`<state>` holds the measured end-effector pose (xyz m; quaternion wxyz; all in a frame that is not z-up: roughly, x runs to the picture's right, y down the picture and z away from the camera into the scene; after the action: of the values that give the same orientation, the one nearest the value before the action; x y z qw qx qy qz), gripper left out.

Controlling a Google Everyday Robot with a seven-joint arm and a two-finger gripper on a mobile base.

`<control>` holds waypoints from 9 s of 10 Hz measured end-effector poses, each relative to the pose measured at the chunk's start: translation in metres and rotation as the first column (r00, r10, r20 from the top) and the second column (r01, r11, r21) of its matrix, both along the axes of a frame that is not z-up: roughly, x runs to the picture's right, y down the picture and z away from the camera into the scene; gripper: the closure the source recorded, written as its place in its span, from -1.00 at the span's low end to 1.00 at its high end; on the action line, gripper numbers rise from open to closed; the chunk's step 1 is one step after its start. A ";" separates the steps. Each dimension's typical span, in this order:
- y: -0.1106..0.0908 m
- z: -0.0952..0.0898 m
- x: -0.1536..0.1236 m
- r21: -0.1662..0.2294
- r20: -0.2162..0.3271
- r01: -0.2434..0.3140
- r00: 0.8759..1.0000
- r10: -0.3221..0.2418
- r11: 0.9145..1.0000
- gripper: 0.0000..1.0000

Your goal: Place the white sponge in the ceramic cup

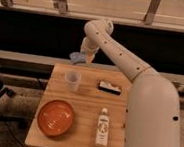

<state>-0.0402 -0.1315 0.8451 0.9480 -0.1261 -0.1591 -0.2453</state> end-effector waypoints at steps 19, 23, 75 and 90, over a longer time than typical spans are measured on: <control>0.018 0.016 0.000 -0.043 -0.020 -0.129 0.992 0.128 0.991 0.78; 0.025 0.016 -0.002 -0.058 -0.026 -0.147 0.989 0.145 0.988 0.87; 0.066 0.026 0.004 -0.183 -0.093 -0.255 0.966 0.241 0.950 -0.16; 0.067 0.029 0.004 -0.201 -0.102 -0.256 0.965 0.240 0.946 -0.33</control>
<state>-0.0360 -0.0646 0.8745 0.9578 -0.2148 -0.1626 -0.1006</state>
